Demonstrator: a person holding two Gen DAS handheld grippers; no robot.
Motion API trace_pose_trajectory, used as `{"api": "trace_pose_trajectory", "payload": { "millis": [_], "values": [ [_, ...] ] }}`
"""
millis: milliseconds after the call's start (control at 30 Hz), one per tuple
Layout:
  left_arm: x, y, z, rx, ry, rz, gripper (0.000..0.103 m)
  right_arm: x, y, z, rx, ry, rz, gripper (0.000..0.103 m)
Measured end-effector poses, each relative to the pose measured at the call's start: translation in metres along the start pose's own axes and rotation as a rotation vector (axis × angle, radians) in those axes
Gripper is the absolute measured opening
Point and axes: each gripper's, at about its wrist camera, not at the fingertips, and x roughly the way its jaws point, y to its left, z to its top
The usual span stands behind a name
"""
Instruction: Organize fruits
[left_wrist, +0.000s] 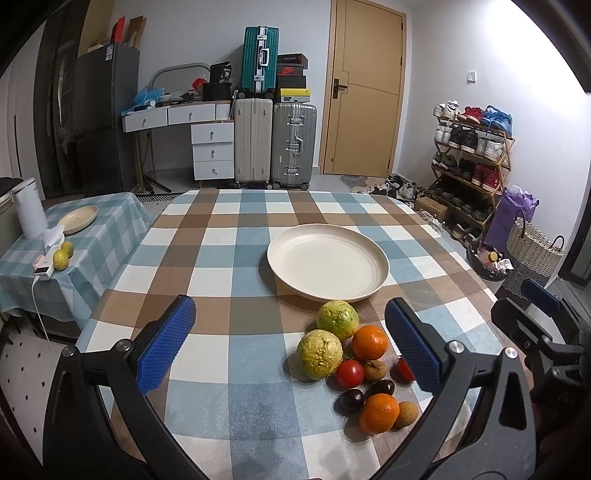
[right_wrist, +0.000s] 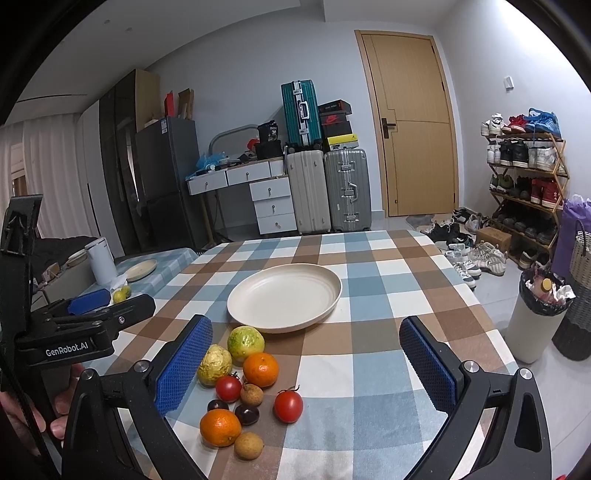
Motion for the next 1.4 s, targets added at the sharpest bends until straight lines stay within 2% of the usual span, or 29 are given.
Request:
{"api": "trace_pose_trajectory", "payload": {
  "millis": [967, 1200, 1400],
  "values": [
    [-0.002, -0.003, -0.002, -0.001, -0.005, -0.001, 0.102, 0.003, -0.001, -0.001, 0.006, 0.012, -0.003, 0.103],
    [0.008, -0.001, -0.01, 0.0, 0.026, -0.021, 0.102, 0.006, -0.003, -0.003, 0.007, 0.021, -0.002, 0.103],
    [0.035, 0.005, -0.017, -0.012, 0.098, -0.09, 0.102, 0.016, -0.008, -0.008, 0.016, 0.042, -0.001, 0.103]
  ]
}}
